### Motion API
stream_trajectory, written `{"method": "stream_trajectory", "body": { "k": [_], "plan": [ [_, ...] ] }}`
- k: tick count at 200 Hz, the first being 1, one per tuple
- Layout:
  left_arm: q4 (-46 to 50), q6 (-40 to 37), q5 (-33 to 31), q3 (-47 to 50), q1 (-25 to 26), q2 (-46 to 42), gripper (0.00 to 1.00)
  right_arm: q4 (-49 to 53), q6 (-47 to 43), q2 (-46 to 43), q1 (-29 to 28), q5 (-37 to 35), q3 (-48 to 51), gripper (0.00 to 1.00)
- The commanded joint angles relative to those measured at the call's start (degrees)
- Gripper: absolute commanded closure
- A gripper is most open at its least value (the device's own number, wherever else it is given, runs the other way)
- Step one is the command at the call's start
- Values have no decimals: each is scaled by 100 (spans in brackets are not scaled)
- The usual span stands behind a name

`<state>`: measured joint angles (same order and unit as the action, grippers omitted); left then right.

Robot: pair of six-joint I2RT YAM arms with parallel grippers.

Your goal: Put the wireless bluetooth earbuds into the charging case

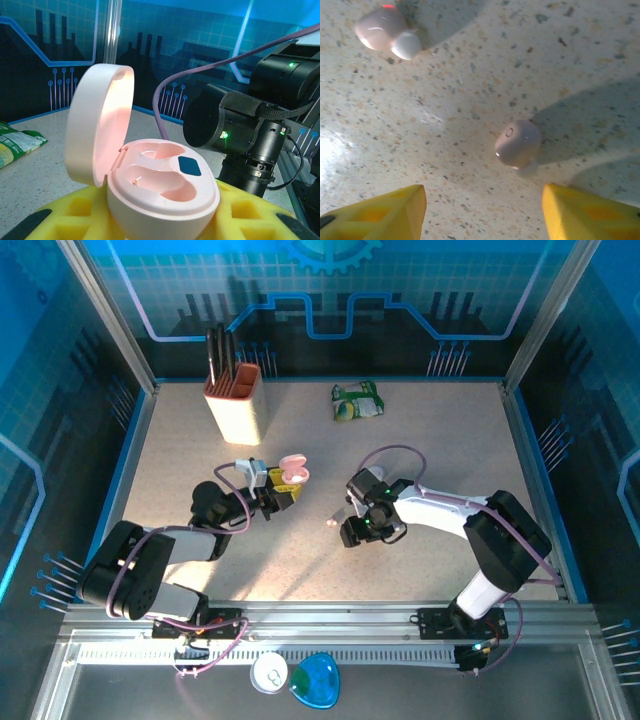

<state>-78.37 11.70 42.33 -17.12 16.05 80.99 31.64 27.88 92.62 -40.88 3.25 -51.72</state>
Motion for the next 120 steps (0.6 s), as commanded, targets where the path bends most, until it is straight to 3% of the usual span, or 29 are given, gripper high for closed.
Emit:
{"method": "stream_trajectory", "body": {
  "k": [1,65,120],
  "plan": [
    [-194,-56,54,47,-90,-110,74,519,140,-230,-116,-600,-208,36],
    [-195,-98,-73,11,-351,-48,74,849,672,-275,-425,-1904,-631,37],
    [-196,-29,-130,-84,-712,-40,74,1458,939,632,-1008,-3042,-1347,44]
  ]
}}
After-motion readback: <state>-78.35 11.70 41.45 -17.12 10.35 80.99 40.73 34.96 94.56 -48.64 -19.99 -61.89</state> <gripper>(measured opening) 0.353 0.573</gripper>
